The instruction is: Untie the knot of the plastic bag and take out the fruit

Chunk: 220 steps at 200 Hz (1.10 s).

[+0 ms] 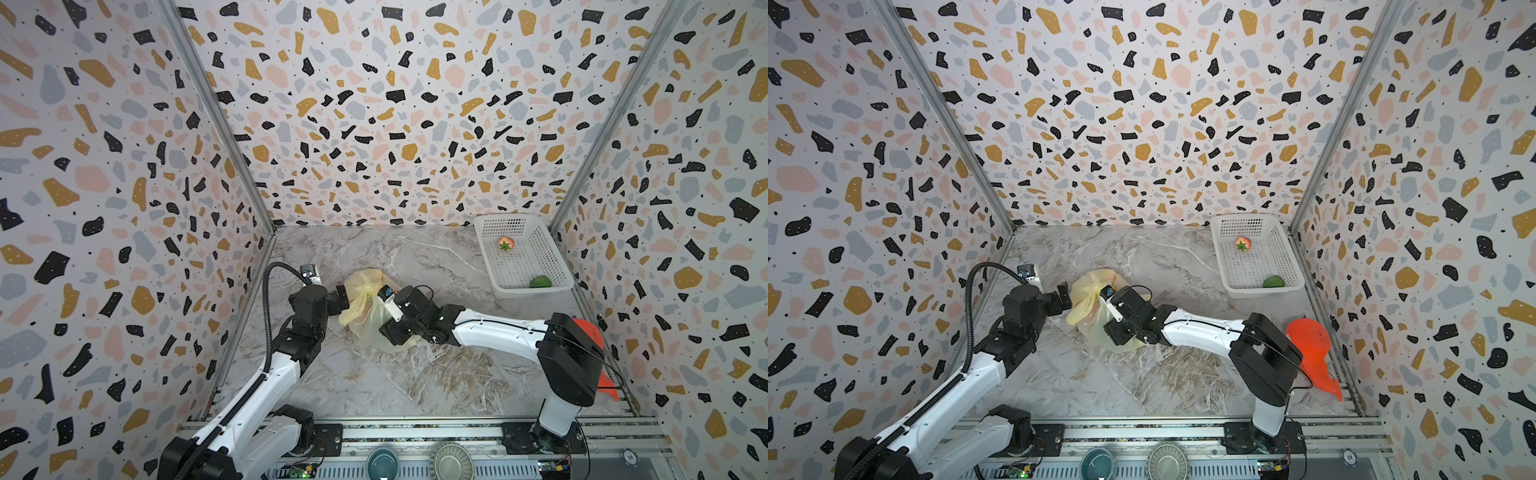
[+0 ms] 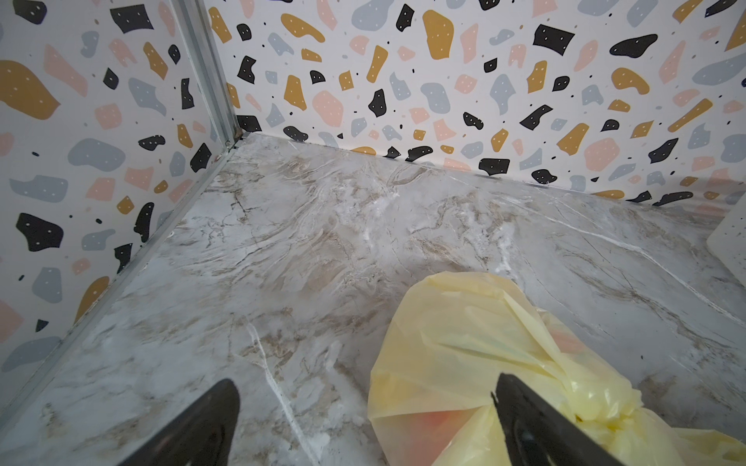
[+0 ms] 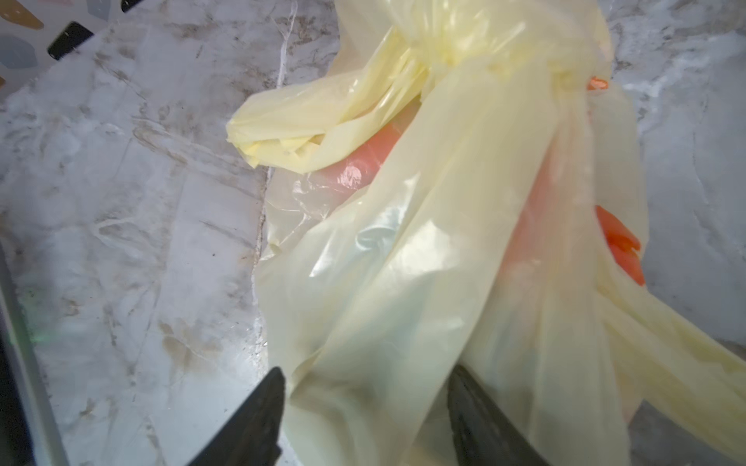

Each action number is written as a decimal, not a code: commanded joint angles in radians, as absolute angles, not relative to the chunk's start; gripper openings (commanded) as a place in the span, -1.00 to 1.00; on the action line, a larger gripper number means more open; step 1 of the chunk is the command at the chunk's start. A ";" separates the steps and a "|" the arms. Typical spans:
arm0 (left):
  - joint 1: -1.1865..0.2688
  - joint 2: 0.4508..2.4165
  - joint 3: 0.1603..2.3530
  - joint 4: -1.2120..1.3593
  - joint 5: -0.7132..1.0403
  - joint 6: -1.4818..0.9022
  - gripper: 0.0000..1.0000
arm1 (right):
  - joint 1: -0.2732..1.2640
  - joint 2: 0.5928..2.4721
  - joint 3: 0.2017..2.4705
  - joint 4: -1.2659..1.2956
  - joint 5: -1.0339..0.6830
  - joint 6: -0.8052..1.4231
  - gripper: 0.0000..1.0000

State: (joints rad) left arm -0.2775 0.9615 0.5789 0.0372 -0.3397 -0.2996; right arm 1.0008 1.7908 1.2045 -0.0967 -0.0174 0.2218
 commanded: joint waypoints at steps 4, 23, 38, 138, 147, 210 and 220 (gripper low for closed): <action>-0.271 0.962 0.614 0.042 -0.345 -0.293 0.99 | 1.012 1.824 1.269 -0.093 0.010 0.205 -0.18; -0.270 0.963 0.624 0.030 -0.346 -0.283 0.99 | 1.017 1.818 1.260 -0.126 0.024 0.192 -0.60; -0.270 0.970 0.635 0.017 -0.342 -0.274 0.99 | 1.018 1.790 1.233 -0.156 0.035 0.174 -0.88; -0.300 1.047 0.723 -0.052 -0.205 -0.159 1.00 | 0.889 1.571 1.137 -0.508 0.213 -0.122 -1.00; -0.308 1.052 0.726 -0.052 -0.189 -0.146 0.99 | 0.860 1.558 1.130 -0.526 0.230 -0.129 -1.00; -0.445 1.108 0.757 -0.076 -0.074 -0.015 1.00 | 0.699 1.480 1.097 -0.506 0.198 -0.115 -0.50; -0.470 1.111 0.768 -0.089 -0.070 0.011 1.00 | 0.689 1.458 1.098 -0.500 0.149 -0.110 -0.15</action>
